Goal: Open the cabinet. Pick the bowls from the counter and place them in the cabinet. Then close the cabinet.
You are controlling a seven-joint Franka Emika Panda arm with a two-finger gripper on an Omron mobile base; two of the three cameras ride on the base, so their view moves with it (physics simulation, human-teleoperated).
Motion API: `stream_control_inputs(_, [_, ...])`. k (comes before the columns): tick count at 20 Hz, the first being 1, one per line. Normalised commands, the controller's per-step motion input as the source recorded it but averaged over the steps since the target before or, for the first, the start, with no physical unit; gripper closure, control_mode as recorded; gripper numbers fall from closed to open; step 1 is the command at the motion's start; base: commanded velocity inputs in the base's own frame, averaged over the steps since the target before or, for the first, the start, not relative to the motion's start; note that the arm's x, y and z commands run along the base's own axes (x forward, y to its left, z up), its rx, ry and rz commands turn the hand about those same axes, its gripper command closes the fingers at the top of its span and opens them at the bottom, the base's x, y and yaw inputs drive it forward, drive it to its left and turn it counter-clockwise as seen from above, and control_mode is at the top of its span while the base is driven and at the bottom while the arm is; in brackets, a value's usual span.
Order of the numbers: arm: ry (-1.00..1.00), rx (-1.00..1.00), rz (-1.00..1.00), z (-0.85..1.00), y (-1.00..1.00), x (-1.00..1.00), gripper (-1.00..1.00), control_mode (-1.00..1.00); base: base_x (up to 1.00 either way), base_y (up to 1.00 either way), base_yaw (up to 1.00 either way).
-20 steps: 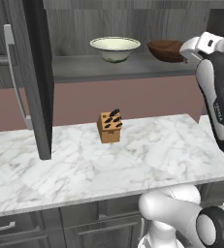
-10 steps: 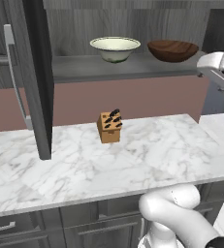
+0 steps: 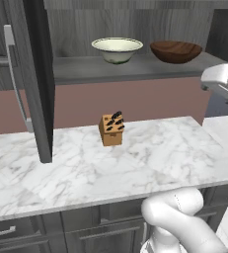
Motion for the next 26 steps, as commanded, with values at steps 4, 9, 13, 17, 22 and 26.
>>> stream_control_inputs(4, [0.0, 0.11, -0.19, 0.0, 0.35, -0.58, -1.0, -1.0, 0.0, 0.0, 0.0])
stream_control_inputs(9, [-0.04, 0.21, -0.28, 0.0, 0.3, -0.7, -1.0, -1.0, 0.0, 0.0, 0.0])
stream_control_inputs(13, [-0.09, 0.29, -0.32, 0.0, 0.2, -0.58, -1.0, -1.0, 0.0, 0.0, 0.0])
stream_control_inputs(17, [-0.11, 0.35, -0.34, 0.0, 0.03, -0.3, -1.0, -1.0, 0.0, 0.0, 0.0])
stream_control_inputs(22, [-0.02, 0.39, -0.16, 0.09, -0.3, 0.01, -1.0, -1.0, 0.0, 0.0, 0.0])
stream_control_inputs(26, [-0.01, 0.37, 0.0, 0.03, -0.73, 0.01, -1.0, -1.0, 0.0, 0.0, 0.0])
